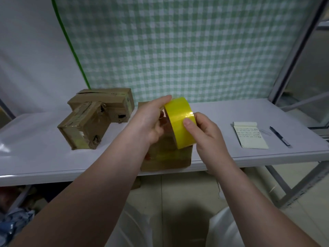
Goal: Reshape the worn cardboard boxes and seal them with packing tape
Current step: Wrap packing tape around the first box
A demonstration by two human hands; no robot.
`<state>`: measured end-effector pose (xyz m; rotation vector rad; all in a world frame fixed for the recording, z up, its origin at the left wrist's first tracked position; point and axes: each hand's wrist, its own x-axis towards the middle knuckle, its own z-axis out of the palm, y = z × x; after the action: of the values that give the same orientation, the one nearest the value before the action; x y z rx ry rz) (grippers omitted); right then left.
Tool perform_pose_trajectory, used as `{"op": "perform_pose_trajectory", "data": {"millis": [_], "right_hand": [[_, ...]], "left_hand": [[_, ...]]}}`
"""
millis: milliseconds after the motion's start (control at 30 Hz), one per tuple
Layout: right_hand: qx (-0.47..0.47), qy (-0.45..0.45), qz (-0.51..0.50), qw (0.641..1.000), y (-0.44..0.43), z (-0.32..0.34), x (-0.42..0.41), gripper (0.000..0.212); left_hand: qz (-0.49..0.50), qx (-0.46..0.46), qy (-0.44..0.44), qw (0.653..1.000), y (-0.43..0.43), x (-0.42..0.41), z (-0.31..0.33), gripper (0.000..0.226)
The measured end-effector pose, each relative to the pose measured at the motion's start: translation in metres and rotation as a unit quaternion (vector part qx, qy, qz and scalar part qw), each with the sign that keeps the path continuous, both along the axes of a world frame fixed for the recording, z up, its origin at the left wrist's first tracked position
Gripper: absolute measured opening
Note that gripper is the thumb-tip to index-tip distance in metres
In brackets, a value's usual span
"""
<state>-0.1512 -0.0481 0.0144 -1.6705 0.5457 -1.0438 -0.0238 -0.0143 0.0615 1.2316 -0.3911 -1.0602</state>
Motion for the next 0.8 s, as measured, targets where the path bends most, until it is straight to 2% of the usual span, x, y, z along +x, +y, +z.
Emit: {"op": "perform_pose_trajectory", "data": {"millis": [100,267,333,400,500,633,800], "right_hand": [[0.029,-0.043,0.001,0.999,0.004,0.004,-0.010,0.032],[0.058,-0.040,0.021,0.997,0.018,-0.003,-0.017,0.023],[0.073,-0.042,0.022,0.996,0.022,-0.009,-0.019,0.023],[0.084,-0.040,0.010,0.996,0.022,-0.012,-0.021,0.025],[0.081,-0.032,-0.014,0.996,0.021,-0.014,-0.023,0.044],[0.051,-0.001,-0.039,0.998,0.021,-0.017,-0.027,0.055],[0.048,0.039,-0.074,0.995,0.018,-0.020,-0.031,0.040]], "left_hand": [[-0.002,0.033,-0.036,0.999,0.003,0.006,-0.007,0.022],[-0.016,0.085,-0.020,0.996,0.003,0.013,-0.023,0.019],[-0.012,0.110,-0.041,0.993,0.005,0.012,-0.026,0.007],[-0.004,0.129,-0.084,0.988,0.006,0.011,-0.029,0.007],[-0.010,0.127,-0.155,0.980,0.005,0.011,-0.035,0.004],[-0.012,0.105,-0.204,0.973,0.001,0.009,-0.037,0.007],[0.017,0.065,-0.288,0.955,-0.002,0.002,-0.040,0.012]]}}
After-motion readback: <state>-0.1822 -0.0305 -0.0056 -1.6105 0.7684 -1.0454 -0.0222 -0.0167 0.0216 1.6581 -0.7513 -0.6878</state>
